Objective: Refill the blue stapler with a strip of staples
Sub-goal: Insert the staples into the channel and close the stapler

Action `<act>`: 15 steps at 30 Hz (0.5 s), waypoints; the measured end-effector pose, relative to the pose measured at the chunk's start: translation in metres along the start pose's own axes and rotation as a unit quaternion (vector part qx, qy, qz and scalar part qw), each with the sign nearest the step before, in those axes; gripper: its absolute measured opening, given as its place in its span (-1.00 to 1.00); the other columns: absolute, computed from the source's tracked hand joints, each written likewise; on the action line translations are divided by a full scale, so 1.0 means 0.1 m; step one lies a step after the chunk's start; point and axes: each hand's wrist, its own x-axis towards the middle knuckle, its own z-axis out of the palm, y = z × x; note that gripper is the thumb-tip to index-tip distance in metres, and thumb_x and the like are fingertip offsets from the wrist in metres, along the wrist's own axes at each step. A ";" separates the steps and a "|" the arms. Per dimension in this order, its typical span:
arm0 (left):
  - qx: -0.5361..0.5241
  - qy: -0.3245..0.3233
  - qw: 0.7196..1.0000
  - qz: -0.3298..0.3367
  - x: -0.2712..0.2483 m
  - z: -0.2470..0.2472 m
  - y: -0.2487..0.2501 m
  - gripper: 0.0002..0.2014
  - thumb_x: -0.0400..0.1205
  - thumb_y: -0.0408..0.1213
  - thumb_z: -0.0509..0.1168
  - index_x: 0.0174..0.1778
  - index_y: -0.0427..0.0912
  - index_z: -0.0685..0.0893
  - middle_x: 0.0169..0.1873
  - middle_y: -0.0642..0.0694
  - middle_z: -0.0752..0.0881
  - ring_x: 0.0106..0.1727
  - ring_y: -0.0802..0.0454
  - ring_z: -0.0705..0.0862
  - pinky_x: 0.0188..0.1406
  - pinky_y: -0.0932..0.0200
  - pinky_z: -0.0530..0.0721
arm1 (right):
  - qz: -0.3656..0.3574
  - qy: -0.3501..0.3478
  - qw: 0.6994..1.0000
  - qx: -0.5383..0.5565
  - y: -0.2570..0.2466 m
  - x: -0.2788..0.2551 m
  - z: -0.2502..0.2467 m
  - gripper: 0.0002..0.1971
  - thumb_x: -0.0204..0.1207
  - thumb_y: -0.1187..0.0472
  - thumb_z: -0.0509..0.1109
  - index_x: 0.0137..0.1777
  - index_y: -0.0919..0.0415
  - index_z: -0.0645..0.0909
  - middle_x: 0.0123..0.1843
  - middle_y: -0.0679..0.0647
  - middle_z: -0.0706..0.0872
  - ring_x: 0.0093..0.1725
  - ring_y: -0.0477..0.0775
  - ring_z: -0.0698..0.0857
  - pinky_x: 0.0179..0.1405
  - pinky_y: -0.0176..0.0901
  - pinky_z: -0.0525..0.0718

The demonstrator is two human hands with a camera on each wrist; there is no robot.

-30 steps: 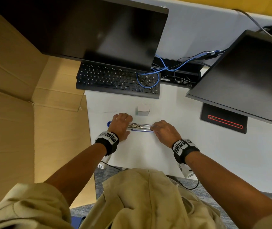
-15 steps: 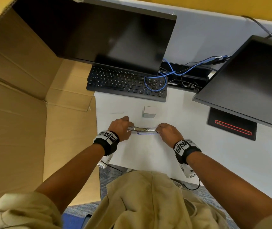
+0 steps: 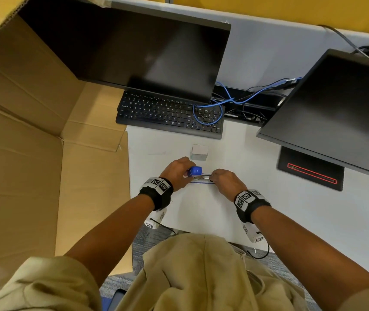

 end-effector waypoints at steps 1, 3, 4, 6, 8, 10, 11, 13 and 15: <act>0.003 0.002 1.000 0.003 0.01 0.04 0.03 -0.70 0.48 -0.35 0.47 0.14 -0.21 0.71 -0.01 -0.21 0.71 -0.05 -0.15 0.67 0.02 0.10 0.63 | -0.001 0.001 1.000 0.006 -0.01 -0.01 -0.01 -0.77 0.57 0.40 0.33 0.18 0.28 0.69 0.11 0.23 0.73 0.01 0.26 0.71 -0.03 -0.12 0.64; 0.023 -0.002 1.000 0.010 0.03 0.12 0.08 -0.71 0.51 -0.33 0.44 0.15 -0.19 0.73 -0.01 -0.20 0.72 0.00 -0.17 0.66 0.05 0.06 0.65 | 0.028 -0.007 0.999 0.029 -0.01 -0.03 0.00 -0.76 0.57 0.38 0.30 0.20 0.26 0.66 0.12 0.21 0.72 0.01 0.25 0.70 -0.03 -0.10 0.66; 0.036 -0.008 0.999 0.015 0.04 0.16 0.11 -0.71 0.52 -0.33 0.42 0.17 -0.18 0.73 0.00 -0.20 0.71 0.04 -0.18 0.65 0.08 0.02 0.66 | 0.052 -0.014 0.998 0.040 -0.03 -0.05 0.00 -0.77 0.58 0.37 0.27 0.19 0.27 0.64 0.09 0.21 0.72 -0.01 0.24 0.69 -0.07 -0.11 0.65; 0.047 -0.018 0.999 0.016 0.05 0.22 0.13 -0.70 0.54 -0.34 0.39 0.21 -0.17 0.71 0.05 -0.20 0.69 0.11 -0.17 0.62 0.12 0.00 0.66 | 0.076 -0.012 0.995 0.056 -0.03 -0.09 0.02 -0.78 0.61 0.36 0.23 0.18 0.29 0.62 0.04 0.22 0.73 -0.03 0.25 0.69 -0.11 -0.12 0.62; 0.053 -0.028 0.998 0.009 0.07 0.25 0.14 -0.68 0.56 -0.36 0.37 0.25 -0.17 0.68 0.10 -0.18 0.66 0.15 -0.15 0.61 0.13 -0.01 0.66 | 0.082 0.012 0.993 0.083 0.00 -0.11 0.07 -0.80 0.62 0.33 0.26 0.15 0.32 0.66 0.02 0.24 0.76 -0.03 0.29 0.72 -0.04 -0.02 0.69; 0.063 -0.036 0.997 0.005 0.09 0.26 0.13 -0.66 0.57 -0.36 0.37 0.28 -0.16 0.67 0.12 -0.17 0.64 0.14 -0.14 0.62 0.15 0.00 0.67 | 0.081 0.048 0.989 0.113 0.02 -0.15 0.08 -0.86 0.60 0.31 0.34 0.02 0.35 0.71 -0.05 0.26 0.78 -0.09 0.31 0.74 -0.03 0.07 0.72; 0.070 -0.040 0.997 0.004 0.09 0.27 0.12 -0.66 0.58 -0.36 0.37 0.29 -0.16 0.67 0.12 -0.16 0.64 0.13 -0.14 0.63 0.15 0.01 0.67 | 0.076 0.062 0.987 0.125 0.01 -0.16 0.07 -0.88 0.58 0.30 0.38 -0.04 0.35 0.71 -0.09 0.26 0.78 -0.13 0.30 0.74 -0.05 0.09 0.72; 0.084 -0.049 0.995 -0.001 0.10 0.29 0.09 -0.66 0.58 -0.36 0.37 0.29 -0.14 0.67 0.13 -0.16 0.64 0.12 -0.15 0.64 0.14 0.02 0.68 | 0.079 0.076 0.983 0.144 0.02 -0.19 0.03 -0.85 0.52 0.22 0.48 -0.08 0.33 0.68 -0.10 0.23 0.77 -0.15 0.27 0.73 -0.07 0.08 0.72; 0.099 -0.062 0.993 0.000 0.10 0.33 0.07 -0.66 0.58 -0.37 0.37 0.29 -0.14 0.67 0.13 -0.15 0.64 0.11 -0.15 0.65 0.14 0.03 0.68 | 0.081 0.077 0.979 0.168 0.01 -0.21 -0.02 -0.70 0.45 0.11 0.55 0.04 0.28 0.60 -0.02 0.18 0.74 -0.09 0.20 0.71 -0.06 0.04 0.73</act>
